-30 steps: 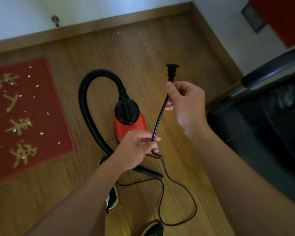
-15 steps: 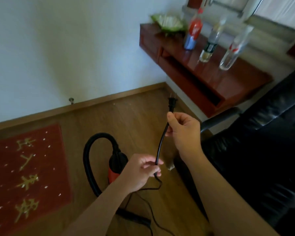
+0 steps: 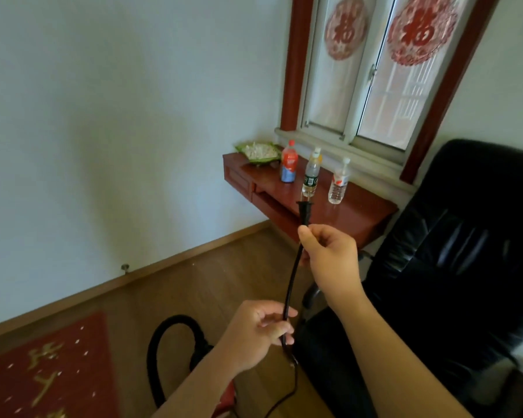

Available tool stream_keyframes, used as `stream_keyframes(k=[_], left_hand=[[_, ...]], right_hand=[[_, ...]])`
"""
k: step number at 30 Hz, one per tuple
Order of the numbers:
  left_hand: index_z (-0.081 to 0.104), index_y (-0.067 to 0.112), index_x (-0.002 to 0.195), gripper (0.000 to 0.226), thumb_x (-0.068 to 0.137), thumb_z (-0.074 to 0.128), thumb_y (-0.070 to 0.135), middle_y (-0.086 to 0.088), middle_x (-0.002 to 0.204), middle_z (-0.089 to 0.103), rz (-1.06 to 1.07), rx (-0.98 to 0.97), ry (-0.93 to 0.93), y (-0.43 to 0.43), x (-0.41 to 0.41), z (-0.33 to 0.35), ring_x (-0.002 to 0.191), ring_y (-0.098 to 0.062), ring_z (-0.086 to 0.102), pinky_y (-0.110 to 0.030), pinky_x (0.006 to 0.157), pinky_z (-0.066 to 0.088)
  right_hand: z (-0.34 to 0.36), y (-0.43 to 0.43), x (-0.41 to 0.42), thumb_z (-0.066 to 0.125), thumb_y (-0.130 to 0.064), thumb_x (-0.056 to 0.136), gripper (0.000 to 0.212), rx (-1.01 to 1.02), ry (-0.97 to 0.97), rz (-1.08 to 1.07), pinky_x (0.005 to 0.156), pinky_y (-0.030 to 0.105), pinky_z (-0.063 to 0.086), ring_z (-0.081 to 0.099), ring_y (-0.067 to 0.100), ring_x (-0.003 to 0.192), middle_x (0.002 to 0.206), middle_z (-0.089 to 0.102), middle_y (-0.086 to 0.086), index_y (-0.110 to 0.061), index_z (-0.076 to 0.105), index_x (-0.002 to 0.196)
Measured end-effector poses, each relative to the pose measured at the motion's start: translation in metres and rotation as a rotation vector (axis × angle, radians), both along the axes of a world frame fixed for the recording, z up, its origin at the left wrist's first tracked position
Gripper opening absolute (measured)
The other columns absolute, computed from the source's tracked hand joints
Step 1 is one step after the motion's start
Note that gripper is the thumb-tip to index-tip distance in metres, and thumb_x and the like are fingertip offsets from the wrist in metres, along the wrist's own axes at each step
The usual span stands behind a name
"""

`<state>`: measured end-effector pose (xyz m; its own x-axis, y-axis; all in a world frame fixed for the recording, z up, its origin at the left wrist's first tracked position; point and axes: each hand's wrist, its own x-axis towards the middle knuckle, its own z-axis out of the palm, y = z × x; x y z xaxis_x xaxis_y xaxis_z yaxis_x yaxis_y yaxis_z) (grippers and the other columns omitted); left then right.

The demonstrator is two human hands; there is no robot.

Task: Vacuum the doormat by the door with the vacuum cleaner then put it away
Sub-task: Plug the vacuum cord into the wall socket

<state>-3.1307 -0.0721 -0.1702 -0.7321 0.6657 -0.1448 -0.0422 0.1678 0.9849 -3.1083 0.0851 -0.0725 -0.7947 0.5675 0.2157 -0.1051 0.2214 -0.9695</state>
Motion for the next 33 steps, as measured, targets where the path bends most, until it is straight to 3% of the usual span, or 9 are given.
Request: stream_keyframes(k=[3,7,14,18,21,25,27,30,33], left_hand=[[0.074,0.015,0.108,0.022,0.098,0.062,0.0,-0.001,0.083,0.077,-0.014,0.017,0.077,-0.002,0.017,0.037,0.084,-0.021,0.076,-0.032,0.079,0.062],[0.073,0.015,0.107,0.02,0.098,0.063,0.0,0.0,0.083,0.076,-0.037,0.061,0.127,-0.015,0.039,0.076,0.081,-0.021,0.076,-0.036,0.082,0.062],[0.074,0.014,0.108,0.018,0.098,0.063,0.003,-0.003,0.085,0.076,-0.102,0.096,0.18,-0.041,0.073,0.124,0.083,-0.024,0.075,-0.041,0.085,0.063],[0.074,0.016,0.109,0.018,0.099,0.064,0.005,-0.003,0.085,0.076,-0.124,0.116,0.241,-0.061,0.077,0.139,0.082,-0.022,0.076,-0.043,0.084,0.063],[0.073,0.017,0.11,0.018,0.099,0.064,0.006,-0.003,0.086,0.077,-0.154,0.145,0.274,-0.083,0.079,0.148,0.082,-0.021,0.076,-0.04,0.083,0.064],[0.072,0.014,0.111,0.019,0.099,0.062,0.003,-0.003,0.084,0.075,-0.2,0.182,0.283,-0.11,0.083,0.153,0.08,-0.022,0.076,-0.041,0.082,0.064],[0.072,0.014,0.111,0.019,0.1,0.061,0.002,-0.002,0.083,0.075,-0.232,0.19,0.295,-0.121,0.085,0.153,0.08,-0.021,0.076,-0.041,0.082,0.064],[0.072,0.016,0.11,0.02,0.1,0.061,0.003,-0.003,0.084,0.076,-0.276,0.198,0.314,-0.134,0.089,0.153,0.08,-0.019,0.076,-0.036,0.08,0.064],[0.072,0.018,0.109,0.02,0.1,0.061,0.003,-0.009,0.087,0.076,-0.332,0.208,0.318,-0.14,0.094,0.151,0.081,-0.02,0.076,-0.035,0.079,0.064]], right_hand=[[0.034,-0.004,0.017,0.066,-0.026,0.097,0.023,-0.004,0.06,0.002,0.056,0.031,0.047,0.052,0.013,0.053,0.054,0.055,-0.003,-0.018,0.07,0.076],[0.076,-0.019,0.046,0.066,-0.024,0.097,0.025,0.039,0.124,-0.022,0.06,0.031,0.049,0.052,0.009,0.054,0.057,0.057,-0.004,-0.019,0.069,0.073],[0.127,-0.05,0.094,0.065,-0.023,0.098,0.031,0.107,0.168,-0.071,0.061,0.043,0.052,0.051,0.014,0.053,0.054,0.053,0.0,-0.005,0.065,0.072],[0.147,-0.075,0.109,0.065,-0.023,0.097,0.027,0.144,0.18,-0.136,0.056,0.031,0.044,0.048,0.013,0.051,0.052,0.053,-0.006,-0.015,0.068,0.072],[0.158,-0.099,0.117,0.065,-0.025,0.097,0.023,0.173,0.184,-0.186,0.052,0.024,0.046,0.052,0.008,0.051,0.056,0.059,-0.003,-0.012,0.071,0.08],[0.164,-0.129,0.125,0.065,-0.023,0.097,0.028,0.134,0.199,-0.238,0.048,0.021,0.038,0.045,0.006,0.044,0.05,0.053,-0.008,-0.012,0.068,0.073],[0.165,-0.144,0.13,0.064,-0.024,0.098,0.031,0.113,0.194,-0.254,0.048,0.025,0.038,0.045,0.01,0.044,0.05,0.052,-0.006,-0.018,0.064,0.067],[0.167,-0.163,0.142,0.063,-0.024,0.099,0.033,0.126,0.19,-0.309,0.05,0.03,0.043,0.048,0.011,0.048,0.052,0.053,-0.002,-0.013,0.065,0.068],[0.166,-0.175,0.157,0.063,-0.027,0.098,0.031,0.159,0.191,-0.38,0.058,0.044,0.052,0.055,0.021,0.057,0.063,0.061,0.017,-0.004,0.07,0.078]])
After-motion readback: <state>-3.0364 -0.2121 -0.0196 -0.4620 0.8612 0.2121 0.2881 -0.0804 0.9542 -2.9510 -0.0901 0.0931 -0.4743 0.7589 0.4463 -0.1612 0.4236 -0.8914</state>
